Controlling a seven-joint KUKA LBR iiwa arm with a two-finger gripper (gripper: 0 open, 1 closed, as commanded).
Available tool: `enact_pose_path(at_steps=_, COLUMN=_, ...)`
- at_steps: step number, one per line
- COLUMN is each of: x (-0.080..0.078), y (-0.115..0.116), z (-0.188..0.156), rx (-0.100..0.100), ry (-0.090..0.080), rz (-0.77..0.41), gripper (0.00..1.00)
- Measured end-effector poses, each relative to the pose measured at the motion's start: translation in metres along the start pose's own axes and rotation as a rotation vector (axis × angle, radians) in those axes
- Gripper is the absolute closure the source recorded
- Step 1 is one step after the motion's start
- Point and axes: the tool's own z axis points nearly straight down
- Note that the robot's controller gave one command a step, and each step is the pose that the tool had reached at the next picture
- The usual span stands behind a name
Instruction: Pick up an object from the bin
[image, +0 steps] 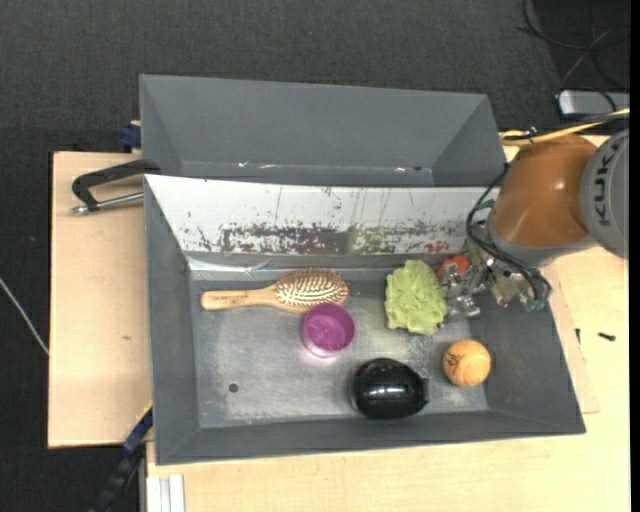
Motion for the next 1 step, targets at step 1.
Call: enact_pose_path(at_steps=1, x=0.0008, y=0.0007, z=0.0015, rx=0.0, ry=0.002, rz=-0.001, gripper=0.0)
